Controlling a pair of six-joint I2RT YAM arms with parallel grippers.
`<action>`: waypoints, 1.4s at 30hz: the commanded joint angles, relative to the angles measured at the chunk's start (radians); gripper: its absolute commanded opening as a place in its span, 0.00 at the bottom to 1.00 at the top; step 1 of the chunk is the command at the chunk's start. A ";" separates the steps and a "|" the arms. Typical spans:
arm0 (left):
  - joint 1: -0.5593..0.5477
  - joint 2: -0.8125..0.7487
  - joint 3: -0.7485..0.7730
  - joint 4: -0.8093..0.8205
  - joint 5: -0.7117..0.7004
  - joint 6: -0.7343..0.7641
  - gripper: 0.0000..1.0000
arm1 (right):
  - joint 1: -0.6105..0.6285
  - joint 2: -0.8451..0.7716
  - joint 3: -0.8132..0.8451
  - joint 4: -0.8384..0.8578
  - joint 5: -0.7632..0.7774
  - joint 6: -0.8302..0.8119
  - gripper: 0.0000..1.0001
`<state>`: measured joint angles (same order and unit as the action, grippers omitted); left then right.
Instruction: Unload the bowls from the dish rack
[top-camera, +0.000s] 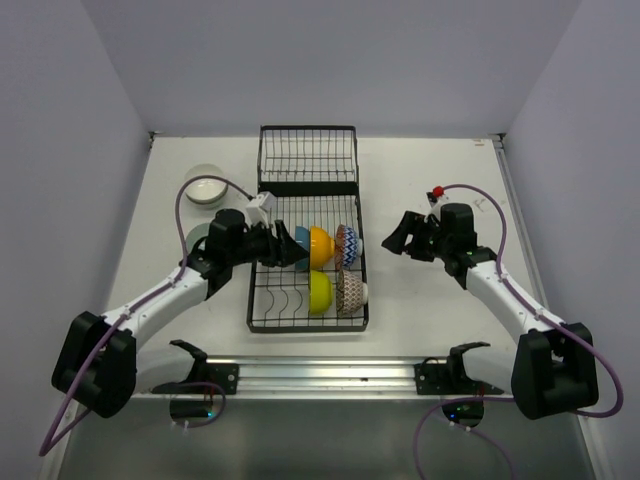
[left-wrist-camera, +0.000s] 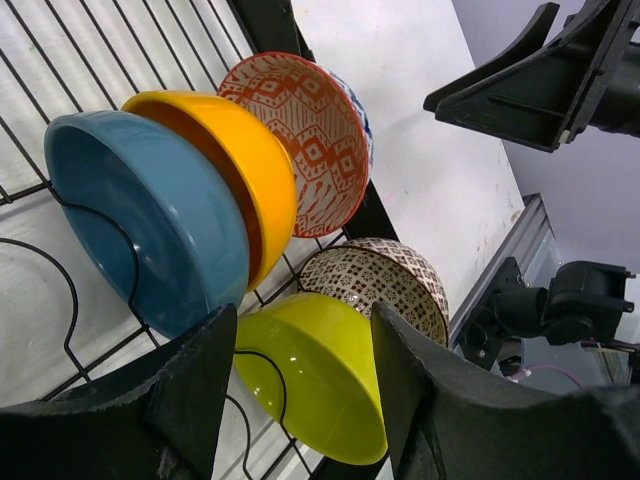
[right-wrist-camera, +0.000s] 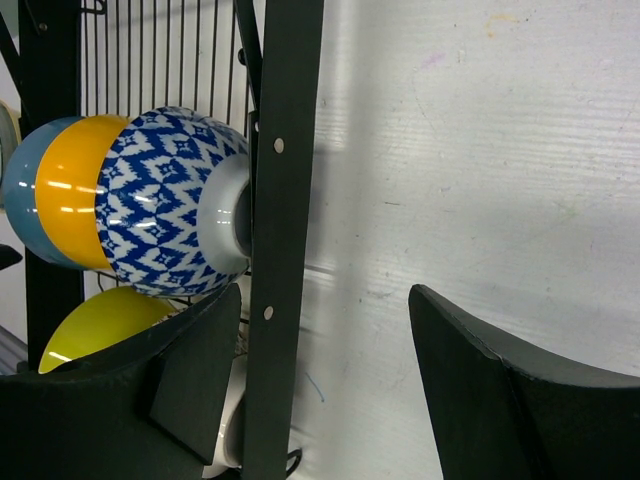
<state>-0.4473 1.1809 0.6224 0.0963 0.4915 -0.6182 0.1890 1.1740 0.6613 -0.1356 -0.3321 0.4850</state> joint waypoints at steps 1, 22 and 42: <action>-0.008 0.016 -0.020 0.072 -0.028 0.003 0.59 | -0.003 0.007 0.003 0.022 -0.004 -0.019 0.72; -0.011 0.045 -0.019 0.086 -0.113 0.040 0.58 | -0.003 0.015 0.004 0.022 -0.002 -0.019 0.72; -0.013 0.126 -0.107 0.299 -0.073 -0.121 0.24 | -0.005 0.024 0.008 0.021 0.001 -0.020 0.72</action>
<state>-0.4541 1.2972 0.5331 0.3019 0.4168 -0.6975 0.1886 1.1912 0.6613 -0.1360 -0.3321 0.4847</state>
